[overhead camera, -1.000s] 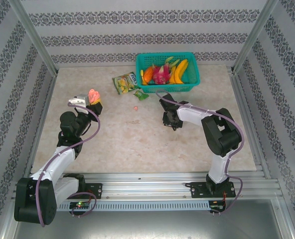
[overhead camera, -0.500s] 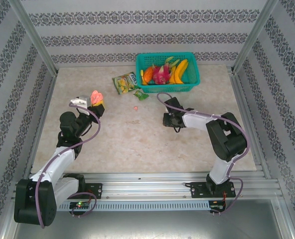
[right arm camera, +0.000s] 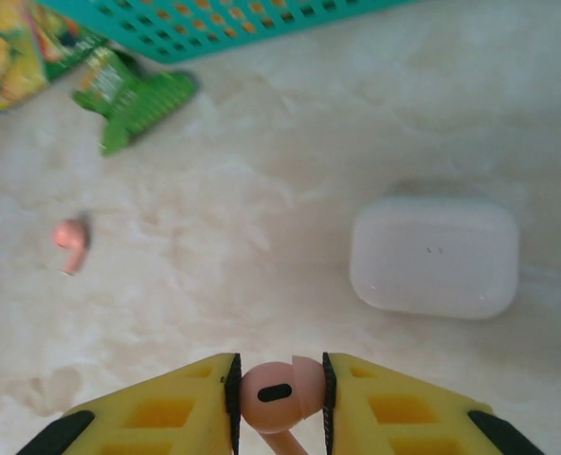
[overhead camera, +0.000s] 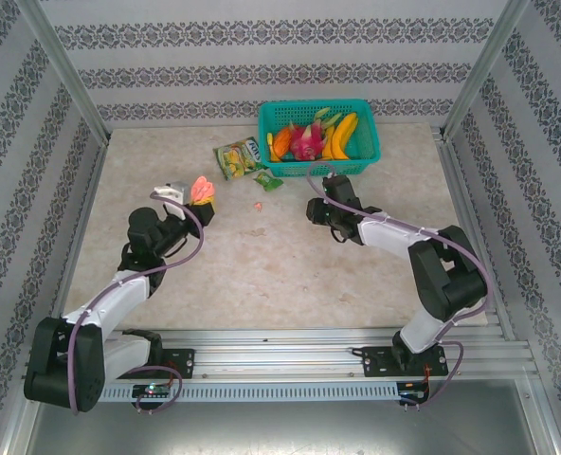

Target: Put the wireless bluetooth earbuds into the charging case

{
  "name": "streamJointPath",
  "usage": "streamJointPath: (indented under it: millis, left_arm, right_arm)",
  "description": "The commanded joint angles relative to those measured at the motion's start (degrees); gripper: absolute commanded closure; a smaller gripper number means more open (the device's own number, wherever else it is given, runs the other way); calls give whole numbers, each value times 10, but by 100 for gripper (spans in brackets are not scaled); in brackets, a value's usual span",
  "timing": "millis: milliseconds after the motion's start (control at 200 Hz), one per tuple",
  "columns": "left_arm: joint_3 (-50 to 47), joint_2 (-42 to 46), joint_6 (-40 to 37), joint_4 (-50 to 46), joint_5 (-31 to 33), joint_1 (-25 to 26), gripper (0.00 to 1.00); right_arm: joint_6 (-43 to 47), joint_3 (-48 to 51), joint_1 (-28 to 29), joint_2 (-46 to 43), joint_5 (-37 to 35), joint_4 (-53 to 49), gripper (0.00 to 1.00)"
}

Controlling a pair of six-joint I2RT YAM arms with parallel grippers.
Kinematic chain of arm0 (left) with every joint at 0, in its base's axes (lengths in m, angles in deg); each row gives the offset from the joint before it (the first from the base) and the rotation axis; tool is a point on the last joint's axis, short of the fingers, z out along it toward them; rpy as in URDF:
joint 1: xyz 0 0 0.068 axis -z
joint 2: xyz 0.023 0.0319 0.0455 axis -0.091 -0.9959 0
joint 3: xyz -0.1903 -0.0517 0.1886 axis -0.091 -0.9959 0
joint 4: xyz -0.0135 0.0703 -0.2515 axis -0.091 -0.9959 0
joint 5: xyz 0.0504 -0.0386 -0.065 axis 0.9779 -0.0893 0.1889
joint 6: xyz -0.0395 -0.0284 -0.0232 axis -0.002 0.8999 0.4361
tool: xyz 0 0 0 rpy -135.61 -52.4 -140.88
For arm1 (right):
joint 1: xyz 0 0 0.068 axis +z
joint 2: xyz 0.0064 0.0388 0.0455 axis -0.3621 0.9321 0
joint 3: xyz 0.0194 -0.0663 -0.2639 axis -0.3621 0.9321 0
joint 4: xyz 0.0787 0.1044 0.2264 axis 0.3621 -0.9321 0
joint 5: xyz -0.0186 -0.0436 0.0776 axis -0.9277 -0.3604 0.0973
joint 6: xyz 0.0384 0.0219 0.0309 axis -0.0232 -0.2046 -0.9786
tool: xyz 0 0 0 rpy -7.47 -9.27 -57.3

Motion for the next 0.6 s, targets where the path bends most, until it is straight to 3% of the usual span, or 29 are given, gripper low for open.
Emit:
streamJointPath:
  millis: [0, 190, 595]
  left_arm:
    - [27, -7, -29, 39, 7, 24, 100]
    - [51, -35, -55, 39, 27, 64, 100]
    - [137, -82, -187, -44, 110, 165, 100]
  right_arm:
    - [-9, -19, -4, -30, 23, 30, 70]
    - [-25, -43, -3, -67, 41, 38, 70]
    - [-54, -75, -2, -154, 68, 75, 70]
